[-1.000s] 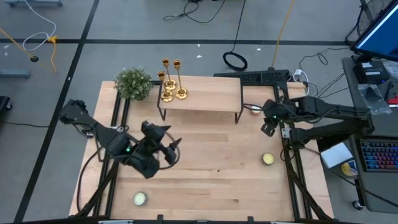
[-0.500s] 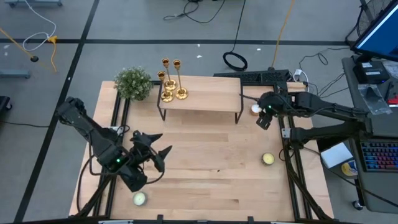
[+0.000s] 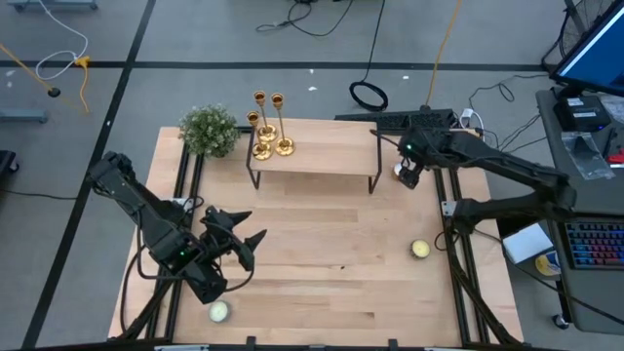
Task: Pick & Place candle stick holders
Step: Put the orange scented candle on the shelf
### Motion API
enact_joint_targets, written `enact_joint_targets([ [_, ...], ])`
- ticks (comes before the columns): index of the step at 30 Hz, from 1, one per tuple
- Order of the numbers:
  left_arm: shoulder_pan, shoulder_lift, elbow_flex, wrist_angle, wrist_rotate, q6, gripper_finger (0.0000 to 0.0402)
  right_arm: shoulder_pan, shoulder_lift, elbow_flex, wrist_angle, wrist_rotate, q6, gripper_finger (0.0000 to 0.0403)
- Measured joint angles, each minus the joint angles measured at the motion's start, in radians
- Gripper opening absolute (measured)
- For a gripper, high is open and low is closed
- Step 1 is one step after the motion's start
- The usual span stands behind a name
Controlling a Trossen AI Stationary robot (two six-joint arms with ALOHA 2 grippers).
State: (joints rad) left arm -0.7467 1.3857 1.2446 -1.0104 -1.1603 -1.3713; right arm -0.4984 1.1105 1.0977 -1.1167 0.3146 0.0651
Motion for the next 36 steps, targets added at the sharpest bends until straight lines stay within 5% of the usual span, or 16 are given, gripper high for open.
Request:
enact_joint_targets([
  [9,0.0,-0.001,0.0,-0.011,0.0,-0.021,0.0326,-0.035,0.012,0.0,-0.001,-0.014,-0.156,0.0384],
  [14,0.005,-0.007,0.0,-0.015,-0.005,-0.021,0.0326,-0.08,0.014,0.0,-0.001,-0.159,-0.167,0.0383],
  [18,0.01,-0.015,-0.001,-0.017,-0.004,-0.021,0.0326,-0.123,0.014,0.0,0.003,-0.164,-0.203,0.0383],
  [23,0.015,-0.013,-0.001,-0.018,-0.001,-0.014,0.0326,-0.195,0.033,0.0,0.006,-0.285,-0.164,0.0382],
  [36,0.015,-0.013,-0.001,-0.018,0.032,-0.016,0.0326,-0.278,0.185,0.0,0.006,-0.343,-0.126,0.0382],
])
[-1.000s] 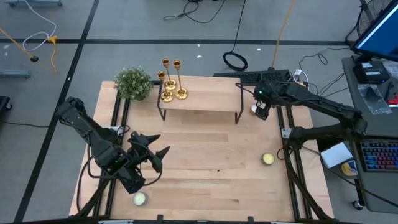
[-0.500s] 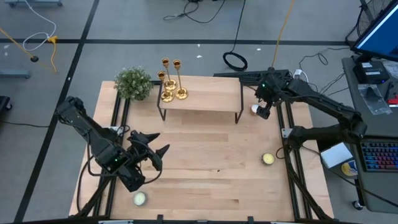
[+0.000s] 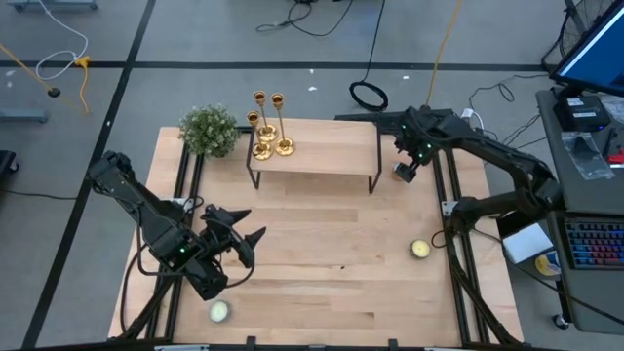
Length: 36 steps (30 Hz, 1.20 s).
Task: Pick & Place candle stick holders
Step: Put the orange scented candle on the shelf
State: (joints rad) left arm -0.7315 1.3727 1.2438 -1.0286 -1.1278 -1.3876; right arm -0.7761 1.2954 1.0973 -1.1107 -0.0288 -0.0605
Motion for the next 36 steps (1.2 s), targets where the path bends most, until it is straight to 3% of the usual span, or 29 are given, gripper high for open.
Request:
enact_joint_targets([
  [10,0.0,-0.026,0.0,0.0,0.004,0.021,0.0326,-0.009,0.092,0.0,0.048,0.007,0.061,0.0382],
  [16,0.0,-0.051,0.0,0.003,0.002,0.046,0.0326,-0.011,0.13,0.0,0.05,0.083,0.1,0.0382],
  [36,0.0,-0.056,0.0,0.005,0.002,0.066,0.0326,-0.052,0.242,-0.003,0.146,0.08,0.098,0.0382],
])
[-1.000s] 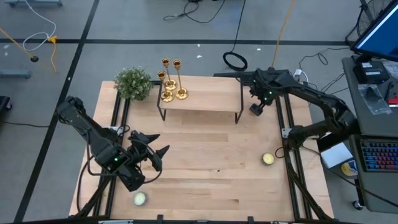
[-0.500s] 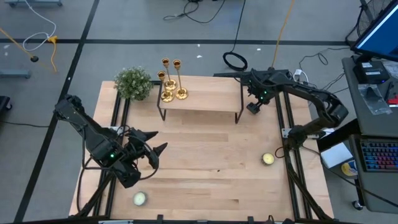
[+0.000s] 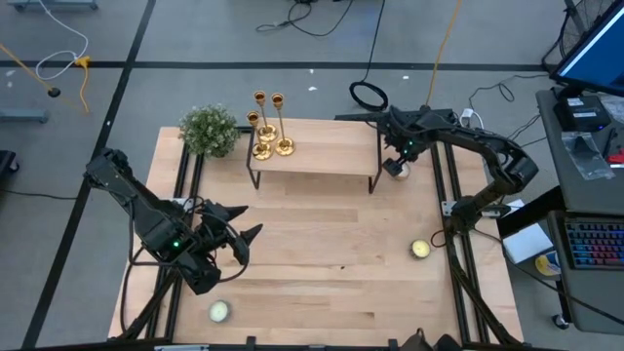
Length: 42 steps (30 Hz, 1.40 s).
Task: Pick & Place candle stick holders
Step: Put the orange scented candle on the shelf
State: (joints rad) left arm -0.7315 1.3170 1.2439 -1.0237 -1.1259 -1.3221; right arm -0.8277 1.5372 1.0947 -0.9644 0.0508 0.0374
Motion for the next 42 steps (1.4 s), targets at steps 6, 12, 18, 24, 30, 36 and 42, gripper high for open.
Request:
enact_joint_targets([
  [6,0.0,0.0,0.0,0.0,0.0,0.008,0.0326,-0.024,-0.002,-0.073,0.074,-0.001,0.007,0.0382],
  [12,0.0,-0.002,0.0,0.0,0.0,0.008,0.0326,-0.024,-0.002,-0.152,0.172,-0.002,0.011,0.0382],
  [18,0.005,-0.004,0.0,0.003,0.0,0.003,0.0326,-0.024,-0.001,-0.166,0.224,0.017,0.051,0.0382],
  [24,0.005,-0.004,0.0,0.004,0.0,-0.007,0.0326,-0.024,-0.001,-0.167,0.234,0.053,0.053,0.0382],
  [30,0.005,-0.005,0.0,0.004,0.0,-0.004,0.0326,-0.024,-0.002,-0.208,0.286,0.049,0.052,0.0382],
  [36,0.005,-0.005,0.0,0.004,0.0,0.0,0.0326,-0.024,-0.001,-0.266,0.343,0.049,0.056,0.0382],
  [42,0.005,-0.005,0.0,0.007,0.0,-0.001,0.0326,-0.024,-0.002,-0.292,0.363,0.049,0.058,0.0381],
])
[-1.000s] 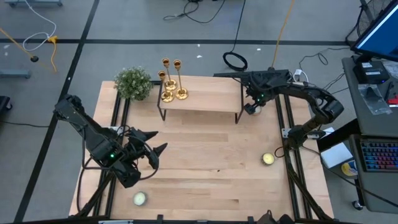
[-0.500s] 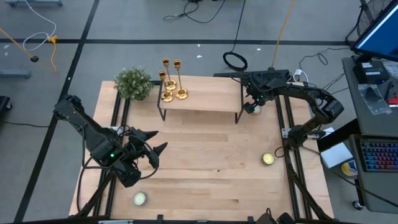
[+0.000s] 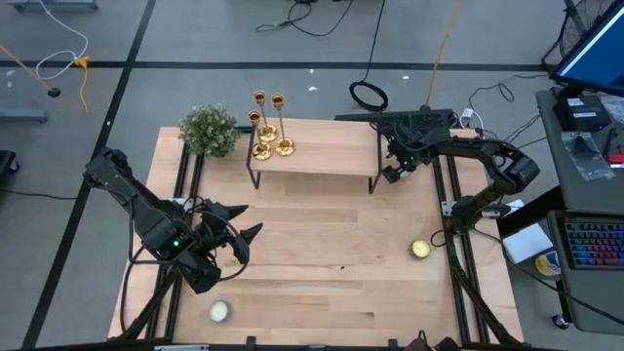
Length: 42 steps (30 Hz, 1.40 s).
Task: Pick & Place candle stick holders
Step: Put the orange scented candle on the shelf
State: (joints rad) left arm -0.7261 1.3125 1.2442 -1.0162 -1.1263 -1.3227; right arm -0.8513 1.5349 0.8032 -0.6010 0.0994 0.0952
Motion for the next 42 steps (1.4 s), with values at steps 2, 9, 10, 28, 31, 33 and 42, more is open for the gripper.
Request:
enact_joint_targets([
  [2,0.0,0.0,0.0,0.001,0.0,0.0,0.0326,0.0,0.0,0.0,0.001,0.0,0.0,0.0378],
  [9,0.0,0.0,0.0,0.015,0.0,0.013,0.0326,0.0,0.001,-0.001,0.003,-0.003,0.022,0.0341],
  [10,0.0,0.0,0.0,0.022,0.0,0.022,0.0326,0.0,0.001,-0.001,0.003,-0.003,0.031,0.0334],
  [28,0.0,0.0,0.0,0.028,0.0,0.065,0.0326,0.0,-0.019,-0.003,-0.077,0.006,0.116,0.0295],
  [31,0.0,0.0,0.0,0.026,0.0,0.064,0.0326,0.0,-0.045,-0.004,-0.108,0.008,0.127,0.0287],
  [33,0.0,0.0,0.0,0.026,0.0,0.064,0.0326,0.0,-0.067,-0.004,-0.126,0.009,0.141,0.0287],
  [42,0.0,0.0,0.0,0.026,0.0,0.072,0.0326,0.0,-0.216,-0.004,-0.248,0.064,0.237,0.0291],
])
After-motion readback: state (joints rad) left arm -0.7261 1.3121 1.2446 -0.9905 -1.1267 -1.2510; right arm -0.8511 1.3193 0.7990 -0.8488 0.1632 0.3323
